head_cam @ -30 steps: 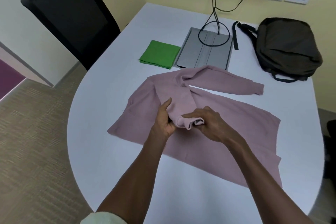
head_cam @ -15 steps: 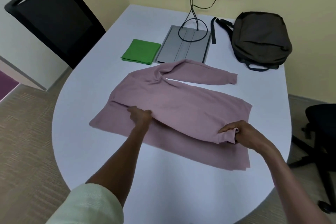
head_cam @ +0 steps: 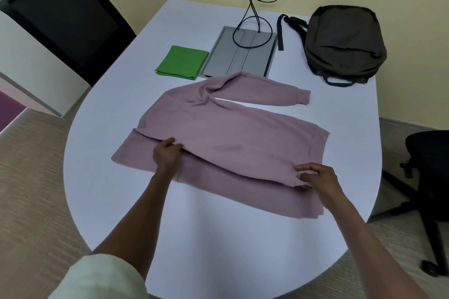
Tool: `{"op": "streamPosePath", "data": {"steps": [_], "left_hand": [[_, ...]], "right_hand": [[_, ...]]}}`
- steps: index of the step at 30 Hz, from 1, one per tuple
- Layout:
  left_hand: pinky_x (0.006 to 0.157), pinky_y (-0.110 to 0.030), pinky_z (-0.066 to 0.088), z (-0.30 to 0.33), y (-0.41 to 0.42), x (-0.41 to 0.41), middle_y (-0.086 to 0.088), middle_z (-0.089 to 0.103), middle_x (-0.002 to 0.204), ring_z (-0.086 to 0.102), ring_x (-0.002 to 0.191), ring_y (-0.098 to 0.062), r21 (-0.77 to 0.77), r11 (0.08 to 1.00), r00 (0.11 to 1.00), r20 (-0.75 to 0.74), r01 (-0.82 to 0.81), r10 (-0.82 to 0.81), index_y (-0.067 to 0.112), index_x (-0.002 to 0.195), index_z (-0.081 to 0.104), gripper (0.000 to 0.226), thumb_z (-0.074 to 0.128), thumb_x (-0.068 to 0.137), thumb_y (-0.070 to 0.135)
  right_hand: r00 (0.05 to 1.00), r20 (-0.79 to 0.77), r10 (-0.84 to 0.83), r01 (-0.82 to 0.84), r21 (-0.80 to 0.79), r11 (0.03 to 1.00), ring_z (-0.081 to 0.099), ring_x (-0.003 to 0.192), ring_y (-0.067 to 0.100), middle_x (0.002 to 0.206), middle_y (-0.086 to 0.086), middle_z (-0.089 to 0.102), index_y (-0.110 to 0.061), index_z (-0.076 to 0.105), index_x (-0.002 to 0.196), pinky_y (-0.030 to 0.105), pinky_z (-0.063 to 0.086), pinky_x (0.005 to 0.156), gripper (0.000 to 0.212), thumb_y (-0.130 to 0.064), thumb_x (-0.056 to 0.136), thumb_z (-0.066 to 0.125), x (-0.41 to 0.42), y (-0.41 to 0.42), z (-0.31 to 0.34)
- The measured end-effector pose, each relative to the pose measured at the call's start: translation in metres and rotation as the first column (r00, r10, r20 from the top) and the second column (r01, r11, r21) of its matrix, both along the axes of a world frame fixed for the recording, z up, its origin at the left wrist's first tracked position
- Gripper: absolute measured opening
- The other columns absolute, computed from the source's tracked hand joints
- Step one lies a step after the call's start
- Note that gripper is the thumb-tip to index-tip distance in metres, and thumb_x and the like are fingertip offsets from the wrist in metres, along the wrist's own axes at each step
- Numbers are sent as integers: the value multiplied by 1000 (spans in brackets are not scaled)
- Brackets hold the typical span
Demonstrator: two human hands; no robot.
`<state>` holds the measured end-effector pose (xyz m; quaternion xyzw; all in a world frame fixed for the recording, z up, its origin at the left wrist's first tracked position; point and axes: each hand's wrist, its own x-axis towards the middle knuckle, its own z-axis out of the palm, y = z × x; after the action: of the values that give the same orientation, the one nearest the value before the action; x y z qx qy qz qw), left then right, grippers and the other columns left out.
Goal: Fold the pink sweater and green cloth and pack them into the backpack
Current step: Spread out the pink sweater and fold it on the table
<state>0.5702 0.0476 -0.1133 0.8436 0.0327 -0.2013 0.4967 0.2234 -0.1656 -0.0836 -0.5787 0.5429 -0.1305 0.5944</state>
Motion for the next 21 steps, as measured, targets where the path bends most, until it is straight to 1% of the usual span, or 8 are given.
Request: {"op": "streamPosePath", "data": {"steps": [2,6,11,13,15,17,19,21], "left_hand": [[103,-40,50,-2,5,-1,-7,71,114,64,105,-23,-32,997,997,29,-75,76,8,117,71,38,76,80,16],[101,-39,51,-18,16,-6,-11,72,114,66,108,-29,139,990,1000,-23,4,-1,7,114,73,39,77,75,10],[103,-36,46,-22,19,-1,-17,69,119,62,113,-35,324,926,972,65,194,-227,2,115,71,38,73,78,10],[103,-41,43,-21,16,-4,-26,60,127,54,117,-42,488,840,926,150,236,-346,-1,119,67,41,69,79,11],[97,-50,44,-21,14,-11,-30,46,135,45,119,-48,607,766,851,270,212,-450,-1,119,63,43,66,78,9],[93,-54,45,-29,9,-14,-35,43,136,45,120,-51,662,702,668,399,264,-628,-3,117,60,45,64,75,13],[97,-57,43,-38,2,-12,-38,41,141,44,124,-54,717,581,475,385,386,-791,-3,125,57,53,61,81,26],[107,-61,33,-39,-7,-9,-31,23,156,28,139,-53,752,431,456,195,499,-868,6,146,41,72,60,89,45]], "right_hand": [[999,-2,-33,33,72,997,62,77,21,93,8,72,-11,78,84,25,52,61,22,7,82,66,-7,-2,-5],[969,-191,158,-150,54,987,64,89,13,92,-3,73,-16,79,82,20,47,65,24,4,83,67,-21,8,-32],[933,-319,166,-206,-94,974,66,89,15,87,-3,75,-18,78,77,13,41,67,24,4,79,71,-24,15,-56],[881,-451,143,-294,-284,913,68,88,22,88,4,75,-13,78,76,20,45,69,21,5,75,68,-18,18,-57],[824,-563,66,-421,-529,737,65,94,37,98,17,69,-9,76,82,33,51,74,17,1,71,69,-9,27,-60],[815,-573,87,-514,-645,565,56,111,43,121,26,60,-6,71,99,47,50,89,24,-7,76,68,3,41,-63],[736,-627,255,-657,-571,492,41,135,36,148,21,44,-10,60,128,53,37,107,43,-28,88,57,13,53,-67],[579,-740,342,-796,-421,435,28,146,33,160,13,28,-19,43,147,58,27,112,61,-53,96,39,14,59,-80]]}}
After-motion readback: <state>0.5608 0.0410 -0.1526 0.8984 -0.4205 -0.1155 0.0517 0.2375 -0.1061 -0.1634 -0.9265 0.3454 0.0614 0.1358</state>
